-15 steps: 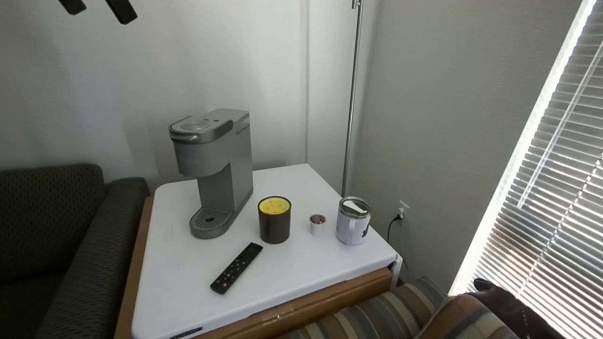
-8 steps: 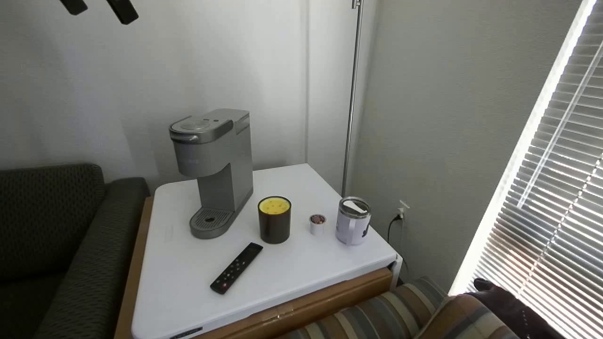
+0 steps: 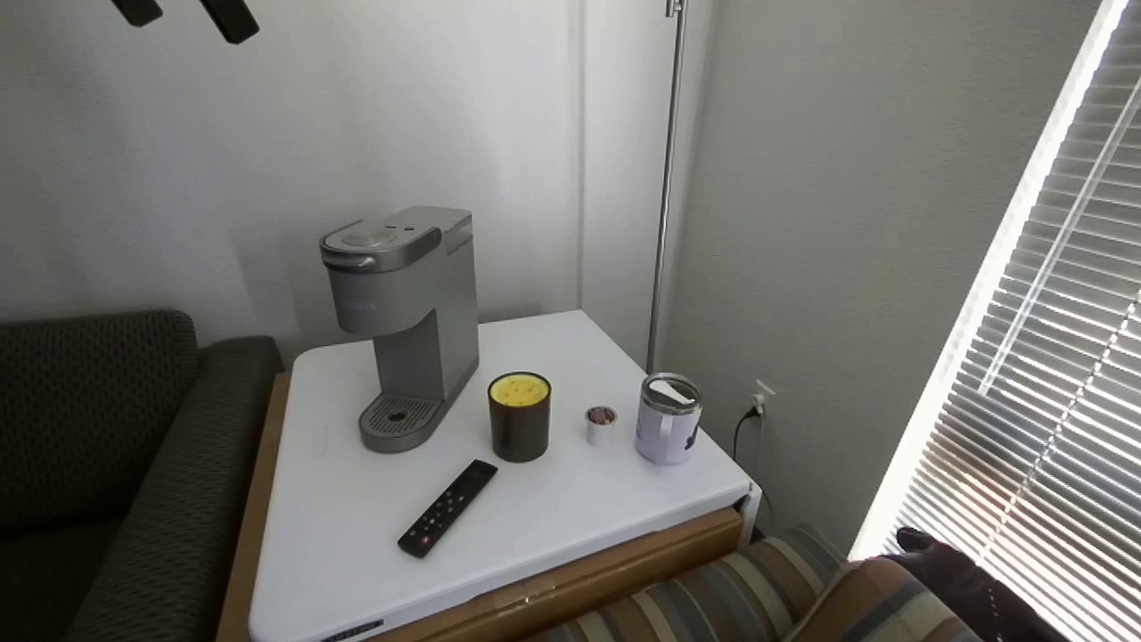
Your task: Open the coffee machine chamber
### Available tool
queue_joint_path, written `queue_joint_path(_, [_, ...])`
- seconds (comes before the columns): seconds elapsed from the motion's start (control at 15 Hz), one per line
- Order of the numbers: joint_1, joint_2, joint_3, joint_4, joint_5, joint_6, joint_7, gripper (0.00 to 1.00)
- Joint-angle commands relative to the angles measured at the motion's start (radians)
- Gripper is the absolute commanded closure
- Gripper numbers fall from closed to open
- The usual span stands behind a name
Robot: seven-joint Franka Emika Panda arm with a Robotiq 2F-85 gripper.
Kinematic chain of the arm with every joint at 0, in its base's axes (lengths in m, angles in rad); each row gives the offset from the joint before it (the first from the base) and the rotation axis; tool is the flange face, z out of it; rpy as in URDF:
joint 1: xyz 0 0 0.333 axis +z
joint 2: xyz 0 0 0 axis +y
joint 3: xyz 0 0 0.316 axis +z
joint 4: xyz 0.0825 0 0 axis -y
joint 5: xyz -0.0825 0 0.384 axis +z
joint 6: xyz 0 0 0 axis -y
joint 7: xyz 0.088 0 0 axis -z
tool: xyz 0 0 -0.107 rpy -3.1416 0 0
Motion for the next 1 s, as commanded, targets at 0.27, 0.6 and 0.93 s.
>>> queue_joint_path(0.27, [-0.001, 0.016, 0.006, 0.0, -0.002, 0.012, -0.012, 0.0])
queue_joint_path(0.6, [0.006, 0.047, -0.001, 0.006, 0.01, 0.05, -0.023, 0.0])
queue_joint_path(0.93, [0.023, 0.116, -0.014, 0.006, 0.035, 0.086, -0.042, 0.0])
